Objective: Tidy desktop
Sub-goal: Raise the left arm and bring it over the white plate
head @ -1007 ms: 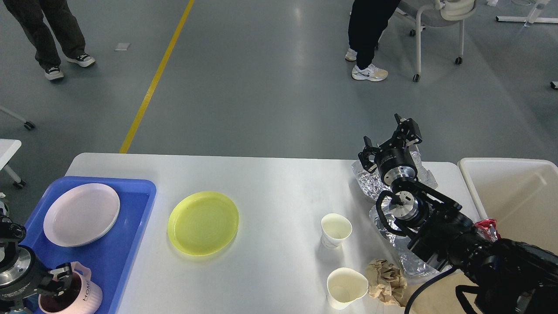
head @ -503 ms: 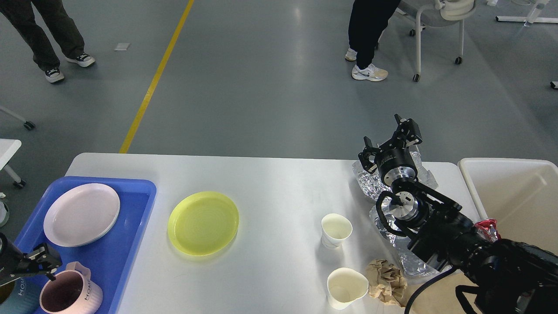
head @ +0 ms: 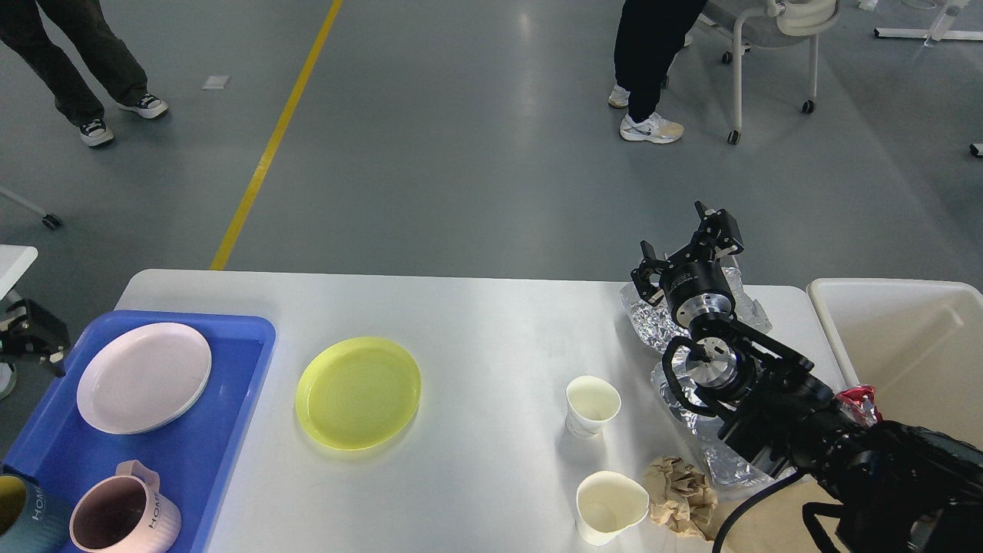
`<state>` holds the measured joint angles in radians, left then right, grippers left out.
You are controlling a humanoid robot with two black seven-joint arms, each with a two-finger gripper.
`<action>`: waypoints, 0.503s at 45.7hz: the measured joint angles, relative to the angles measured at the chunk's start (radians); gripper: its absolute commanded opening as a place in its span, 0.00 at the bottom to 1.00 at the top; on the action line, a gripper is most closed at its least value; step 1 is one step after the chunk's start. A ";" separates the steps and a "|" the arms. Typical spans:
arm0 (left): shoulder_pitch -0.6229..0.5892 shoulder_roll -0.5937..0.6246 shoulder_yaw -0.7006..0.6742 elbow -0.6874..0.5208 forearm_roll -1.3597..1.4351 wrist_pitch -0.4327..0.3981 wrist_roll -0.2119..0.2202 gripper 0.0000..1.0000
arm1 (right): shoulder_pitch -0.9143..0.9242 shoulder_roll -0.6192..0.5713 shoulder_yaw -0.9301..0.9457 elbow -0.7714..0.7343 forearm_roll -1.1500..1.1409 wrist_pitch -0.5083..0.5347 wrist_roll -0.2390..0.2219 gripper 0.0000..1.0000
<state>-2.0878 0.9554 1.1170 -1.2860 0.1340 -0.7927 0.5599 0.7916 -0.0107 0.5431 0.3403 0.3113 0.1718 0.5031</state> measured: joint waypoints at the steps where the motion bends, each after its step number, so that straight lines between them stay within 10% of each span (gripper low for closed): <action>1: -0.018 -0.014 0.000 0.000 0.000 -0.005 0.002 0.97 | 0.000 0.000 0.000 0.000 0.000 0.000 0.000 1.00; 23: -0.272 -0.366 -0.005 -0.003 -0.209 -0.025 -0.007 0.96 | 0.000 0.000 0.000 0.000 0.000 0.000 0.000 1.00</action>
<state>-2.3596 0.5895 1.1125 -1.2886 -0.0753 -0.8180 0.5531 0.7916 -0.0109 0.5431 0.3405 0.3113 0.1718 0.5031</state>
